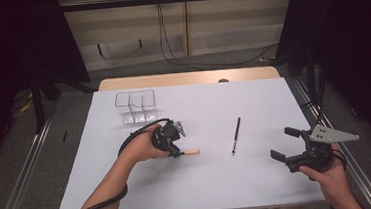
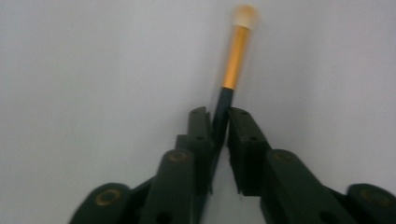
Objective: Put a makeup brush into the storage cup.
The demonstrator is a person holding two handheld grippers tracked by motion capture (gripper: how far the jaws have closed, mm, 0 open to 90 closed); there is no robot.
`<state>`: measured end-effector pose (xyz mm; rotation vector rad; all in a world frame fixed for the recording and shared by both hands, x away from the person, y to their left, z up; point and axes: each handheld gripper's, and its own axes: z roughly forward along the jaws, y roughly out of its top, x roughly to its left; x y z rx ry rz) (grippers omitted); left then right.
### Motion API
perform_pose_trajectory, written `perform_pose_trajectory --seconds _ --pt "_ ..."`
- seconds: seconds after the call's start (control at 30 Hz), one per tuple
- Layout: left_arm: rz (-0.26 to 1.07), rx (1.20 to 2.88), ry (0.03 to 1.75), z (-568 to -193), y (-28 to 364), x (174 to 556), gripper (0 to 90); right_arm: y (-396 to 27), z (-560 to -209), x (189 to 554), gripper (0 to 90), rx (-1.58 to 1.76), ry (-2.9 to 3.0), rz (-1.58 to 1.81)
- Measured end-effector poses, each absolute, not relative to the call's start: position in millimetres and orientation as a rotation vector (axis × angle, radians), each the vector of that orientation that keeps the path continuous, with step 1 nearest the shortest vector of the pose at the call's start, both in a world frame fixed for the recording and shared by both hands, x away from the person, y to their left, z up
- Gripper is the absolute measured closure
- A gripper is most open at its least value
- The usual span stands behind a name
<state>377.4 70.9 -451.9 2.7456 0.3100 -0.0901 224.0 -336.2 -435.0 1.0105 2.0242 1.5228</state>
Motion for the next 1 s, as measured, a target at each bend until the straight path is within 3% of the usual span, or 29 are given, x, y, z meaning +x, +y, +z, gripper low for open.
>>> perform_pose_trajectory --seconds 0.43,1.0 --pt "-0.155 2.768 0.391 -452 66 382 79.7 -335 -436 225 0.0 1.013 2.03 1.517" --pt "-0.15 2.84 0.388 -451 58 385 83.5 -334 -437 228 0.0 1.012 2.035 1.516"
